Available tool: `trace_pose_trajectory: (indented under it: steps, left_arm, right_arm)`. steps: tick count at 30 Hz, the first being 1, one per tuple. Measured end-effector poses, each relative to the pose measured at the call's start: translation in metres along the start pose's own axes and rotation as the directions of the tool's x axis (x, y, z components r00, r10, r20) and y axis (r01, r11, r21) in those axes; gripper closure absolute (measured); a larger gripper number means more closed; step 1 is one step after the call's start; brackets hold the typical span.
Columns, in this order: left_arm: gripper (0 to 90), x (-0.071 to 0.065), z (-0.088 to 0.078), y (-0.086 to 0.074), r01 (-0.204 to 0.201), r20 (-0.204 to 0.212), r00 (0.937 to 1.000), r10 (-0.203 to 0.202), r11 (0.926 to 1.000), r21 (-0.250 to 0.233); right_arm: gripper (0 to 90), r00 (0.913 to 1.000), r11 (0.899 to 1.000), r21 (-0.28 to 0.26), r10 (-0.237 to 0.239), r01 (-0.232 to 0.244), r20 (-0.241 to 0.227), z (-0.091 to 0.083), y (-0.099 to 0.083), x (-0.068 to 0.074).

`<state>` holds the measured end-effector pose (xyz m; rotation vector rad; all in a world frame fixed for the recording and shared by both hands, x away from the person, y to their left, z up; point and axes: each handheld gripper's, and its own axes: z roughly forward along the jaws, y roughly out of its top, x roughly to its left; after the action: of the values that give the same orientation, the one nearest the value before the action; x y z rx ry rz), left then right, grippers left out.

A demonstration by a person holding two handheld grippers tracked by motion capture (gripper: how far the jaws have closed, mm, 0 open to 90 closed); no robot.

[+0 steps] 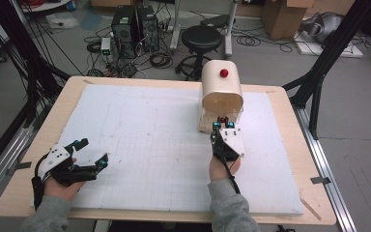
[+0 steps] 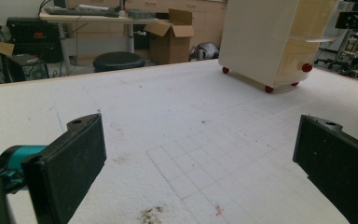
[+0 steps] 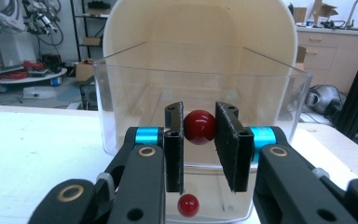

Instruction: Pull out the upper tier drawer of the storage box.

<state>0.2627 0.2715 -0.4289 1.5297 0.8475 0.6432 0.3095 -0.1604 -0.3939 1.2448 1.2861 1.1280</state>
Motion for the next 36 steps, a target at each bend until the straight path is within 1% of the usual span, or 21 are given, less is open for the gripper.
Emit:
trace_pose_trajectory:
  steps: [2,3,6,7,10,11,19,22,24,30,32,33,36]
  left_arm:
    - [2.9,0.0,0.0,0.0,-0.001,0.001,1.0,0.001,1.0,-0.001]
    - [2.9,0.0,0.0,0.0,-0.001,0.003,1.0,0.001,1.0,-0.001]
    - [2.9,0.0,0.001,0.0,-0.003,0.005,1.0,0.003,1.0,0.001]
    - [2.9,0.0,0.001,0.0,-0.001,0.006,1.0,0.001,1.0,0.002]
    - [2.9,0.0,0.001,0.0,-0.001,0.007,1.0,0.001,1.0,0.002]
    - [2.9,0.0,0.001,0.0,-0.003,0.006,1.0,0.003,1.0,0.002]
    - [2.9,0.0,0.002,0.0,-0.002,0.006,1.0,0.002,1.0,0.005]
    - [2.9,0.001,0.002,0.0,-0.002,0.006,1.0,0.002,1.0,0.004]
    - [2.9,0.002,0.002,0.0,0.004,0.003,1.0,-0.004,1.0,0.001]
    - [2.9,0.002,0.001,0.0,0.002,0.004,1.0,-0.002,1.0,0.004]
    - [2.9,0.002,0.002,0.0,0.002,0.005,1.0,-0.002,1.0,0.002]
    - [2.9,0.002,0.002,0.0,0.0,0.004,1.0,0.0,1.0,0.002]
    - [2.9,0.002,0.002,0.0,0.003,0.005,1.0,-0.003,1.0,0.001]
  right_arm:
    - [73.6,1.0,1.0,-0.005,0.002,-0.002,0.002,-0.002,-0.001,0.0]
    - [73.6,1.0,1.0,-0.015,0.0,0.0,0.0,-0.007,-0.001,0.0]
    - [73.6,1.0,1.0,-0.021,0.006,-0.006,-0.002,-0.01,-0.002,0.0]
    - [73.6,0.9998,1.0,-0.024,0.016,-0.016,-0.008,-0.014,-0.003,0.0]
    - [73.6,0.9998,0.999,-0.029,0.016,-0.016,-0.007,-0.018,-0.004,0.0]
    - [73.6,0.9998,0.999,-0.038,0.019,-0.02,-0.009,-0.021,-0.004,0.0]
    - [73.6,0.9996,0.999,-0.04,0.025,-0.025,-0.013,-0.026,-0.004,0.0]
    - [73.6,0.9992,0.998,-0.043,0.034,-0.035,-0.019,-0.028,-0.006,-0.001]
    - [73.6,0.9995,0.999,-0.044,0.027,-0.028,-0.018,-0.028,-0.007,-0.001]
    - [73.5,0.9994,0.999,-0.045,0.029,-0.03,-0.019,-0.028,-0.007,-0.001]
    - [70.2,0.9991,0.998,-0.045,0.036,-0.037,-0.025,-0.028,-0.007,-0.001]
    - [67.0,0.9992,0.998,-0.054,0.027,-0.029,-0.03,-0.029,-0.006,-0.001]
    - [64.4,0.9993,0.998,-0.06,0.014,-0.016,-0.035,-0.03,-0.006,0.001]
